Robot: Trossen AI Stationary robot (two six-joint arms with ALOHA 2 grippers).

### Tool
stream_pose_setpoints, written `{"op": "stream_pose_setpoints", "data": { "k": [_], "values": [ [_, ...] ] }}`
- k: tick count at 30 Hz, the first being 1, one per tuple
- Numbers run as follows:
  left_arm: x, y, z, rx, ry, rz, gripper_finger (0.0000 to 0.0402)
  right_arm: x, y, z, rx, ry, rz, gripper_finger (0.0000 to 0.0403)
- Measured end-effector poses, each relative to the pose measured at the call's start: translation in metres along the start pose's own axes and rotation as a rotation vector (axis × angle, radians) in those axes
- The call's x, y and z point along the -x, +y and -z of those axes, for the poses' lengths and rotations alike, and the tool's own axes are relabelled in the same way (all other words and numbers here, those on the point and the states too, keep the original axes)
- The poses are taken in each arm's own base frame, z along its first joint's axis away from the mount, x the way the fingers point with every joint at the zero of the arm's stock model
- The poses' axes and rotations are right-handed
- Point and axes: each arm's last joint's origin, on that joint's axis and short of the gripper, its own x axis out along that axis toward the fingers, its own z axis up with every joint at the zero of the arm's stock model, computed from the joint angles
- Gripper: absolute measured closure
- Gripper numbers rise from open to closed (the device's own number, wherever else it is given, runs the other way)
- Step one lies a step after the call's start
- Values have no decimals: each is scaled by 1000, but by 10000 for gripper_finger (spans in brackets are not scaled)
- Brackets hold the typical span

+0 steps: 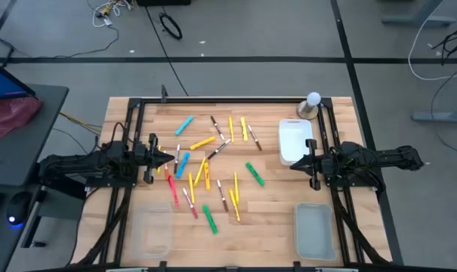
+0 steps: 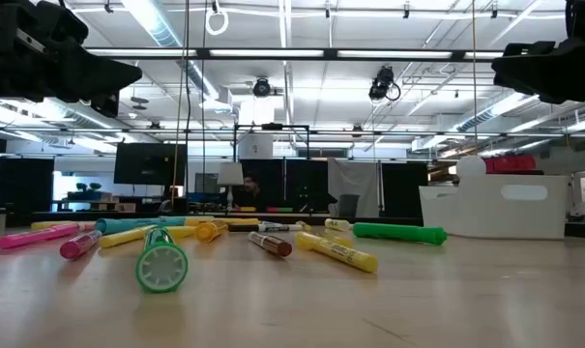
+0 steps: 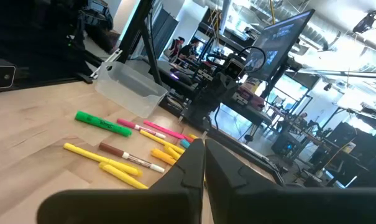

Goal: Pick & Place Markers

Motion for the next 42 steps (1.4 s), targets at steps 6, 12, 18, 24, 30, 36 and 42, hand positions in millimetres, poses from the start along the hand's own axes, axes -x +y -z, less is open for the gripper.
{"op": "stream_pose_setpoints", "data": {
  "k": [6,12,18,24,30,36,42],
  "values": [
    [0,0,0,0,0,0,383,0,0,0,0,0,0,387],
    [0,0,0,0,0,0,383,0,-2,-4,-41,-46,5,387],
    [0,0,0,0,-1,0,383,0,-1,-7,-127,-104,-47,387],
    [0,0,0,0,0,0,383,0,-4,-7,-384,-77,34,387],
    [0,0,0,0,0,0,383,-4,-7,3,-553,56,232,387],
    [0,0,0,0,1,0,383,-7,-5,6,-508,104,199,387],
    [0,0,0,0,0,0,383,-8,-7,-1,-631,1,151,387]
  ]
}}
